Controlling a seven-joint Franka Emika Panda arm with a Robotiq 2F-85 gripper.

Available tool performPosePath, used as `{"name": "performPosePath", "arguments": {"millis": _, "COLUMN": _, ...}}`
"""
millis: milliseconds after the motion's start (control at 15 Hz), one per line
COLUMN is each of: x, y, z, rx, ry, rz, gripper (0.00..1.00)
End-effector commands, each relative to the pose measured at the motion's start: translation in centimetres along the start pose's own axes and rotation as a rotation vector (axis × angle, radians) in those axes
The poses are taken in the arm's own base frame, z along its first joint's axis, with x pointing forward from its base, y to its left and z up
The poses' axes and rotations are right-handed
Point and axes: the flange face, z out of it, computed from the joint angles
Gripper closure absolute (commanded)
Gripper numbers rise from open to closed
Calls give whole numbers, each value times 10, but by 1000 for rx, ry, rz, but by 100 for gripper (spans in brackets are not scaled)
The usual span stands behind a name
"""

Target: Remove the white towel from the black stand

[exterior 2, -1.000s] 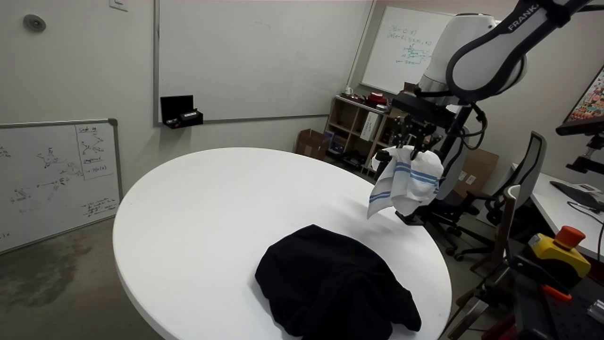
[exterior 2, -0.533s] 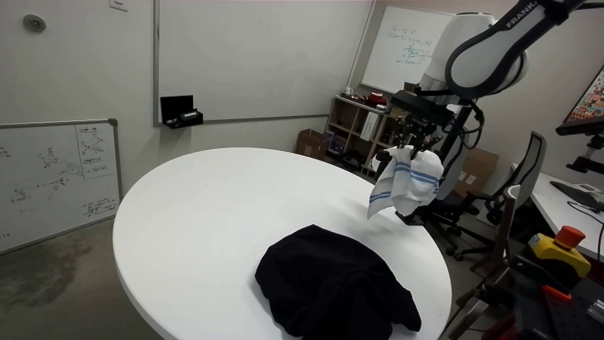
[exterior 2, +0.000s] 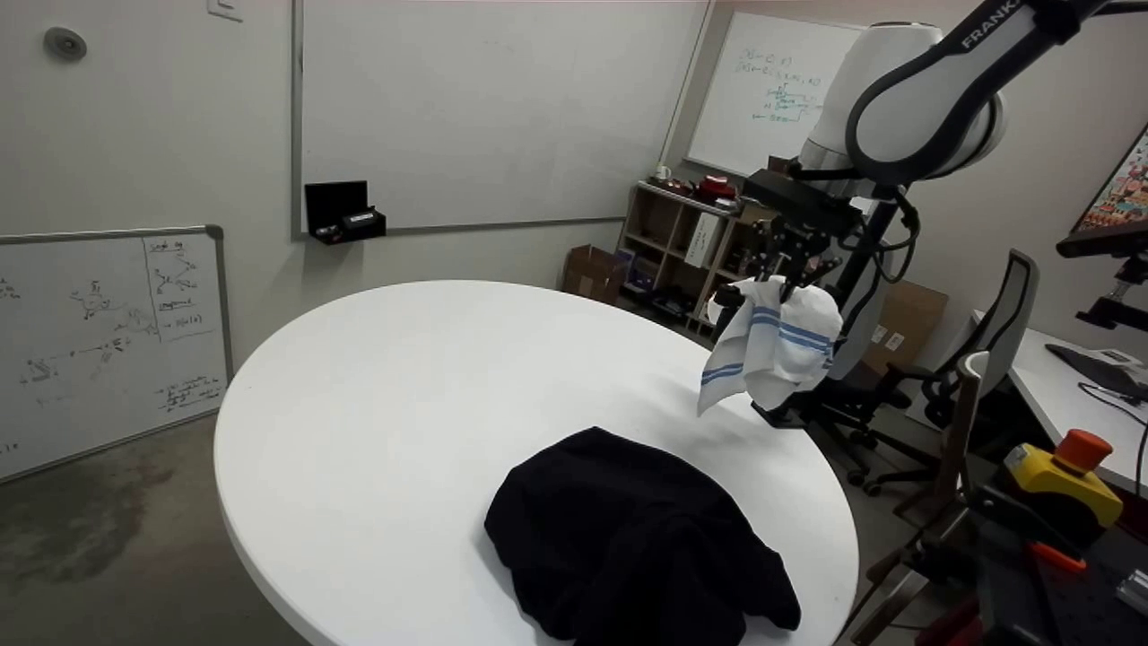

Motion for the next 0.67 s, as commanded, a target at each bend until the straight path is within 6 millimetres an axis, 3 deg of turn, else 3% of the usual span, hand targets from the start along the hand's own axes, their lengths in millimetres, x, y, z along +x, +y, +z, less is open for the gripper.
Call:
{"name": "performPosePath", "arguments": {"millis": 0, "x": -7, "y": -9, "z": -36, "rx": 64, "ry": -34, "rz": 0, "gripper": 91}}
{"name": "performPosePath", "arguments": {"millis": 600, "x": -27, "y": -28, "z": -108, "rx": 208, "ry": -112, "rz": -19, "gripper": 91}}
